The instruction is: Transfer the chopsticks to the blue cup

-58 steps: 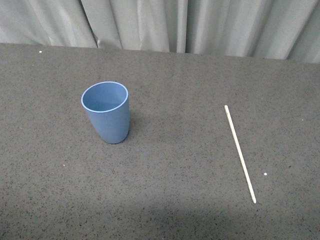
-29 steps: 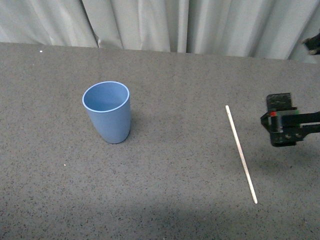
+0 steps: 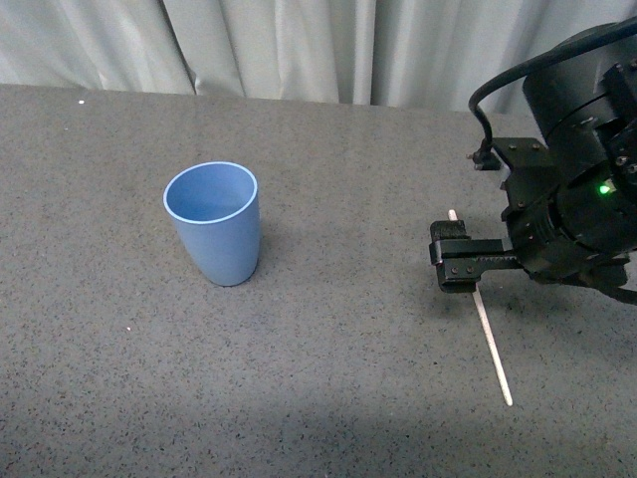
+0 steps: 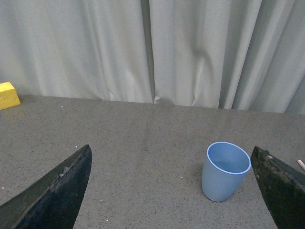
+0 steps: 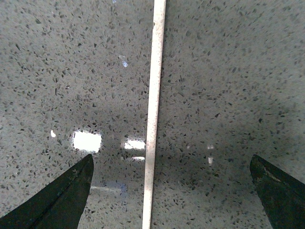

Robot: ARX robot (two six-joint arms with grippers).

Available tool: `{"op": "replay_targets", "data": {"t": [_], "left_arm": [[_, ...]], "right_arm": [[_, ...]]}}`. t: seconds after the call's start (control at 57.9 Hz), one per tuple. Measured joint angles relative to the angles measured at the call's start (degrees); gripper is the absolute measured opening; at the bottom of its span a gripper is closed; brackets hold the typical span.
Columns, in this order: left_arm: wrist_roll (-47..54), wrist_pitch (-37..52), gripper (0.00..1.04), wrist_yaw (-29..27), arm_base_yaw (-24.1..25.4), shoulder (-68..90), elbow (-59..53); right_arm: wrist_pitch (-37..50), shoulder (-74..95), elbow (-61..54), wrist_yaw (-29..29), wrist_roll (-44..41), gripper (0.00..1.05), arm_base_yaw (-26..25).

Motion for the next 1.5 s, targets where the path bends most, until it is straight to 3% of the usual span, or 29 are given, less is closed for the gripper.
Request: {"op": "replay_targets", "data": {"t": [0.242,0.363,0.57,0.726,0.83,1.02,1.089,1.193,1.504], "left_arm": [[0.0,0.0,0.98,0.0,0.0,0.0,0.0],[0.0,0.0,0.98,0.0,0.0,0.0,0.0],[0.0,0.0,0.98,0.0,0.0,0.0,0.0],[0.0,0.0,0.98,0.0,0.0,0.0,0.0],[0.0,0.0,0.98,0.0,0.0,0.0,0.0],[0.0,0.0,0.98,0.0,0.0,0.0,0.0],[0.0,0.0,0.98,0.0,0.0,0.0,0.0],[0.0,0.0,0.98,0.0,0.0,0.0,0.0],[0.0,0.0,0.98,0.0,0.0,0.0,0.0]], "right_arm": [[-1.9,3.7,3.2,0.3,0.6,0.55,0.9],[-2.1,4.1,3.9,0.5,0.6,0.32,1.0],[-0.2,3.7,3.0,0.5,0.7,0.01,0.9],[8.1,1.3,-1.4,0.8,0.5,0.01,0.9],[20.5,-5.2,-7.4,0.1,-0.5,0.01,2.1],[48.8,-12.9,-11.9,-9.5,-3.1,0.01,6.2],[55.5,-12.4,-11.4,-13.1,-4.0,0.01,7.8],[60.7,-10.7,-9.3,-18.3,-4.7,0.01,9.7],[60.0,-0.9,2.6,-27.7,-5.2,0.01,15.1]]}}
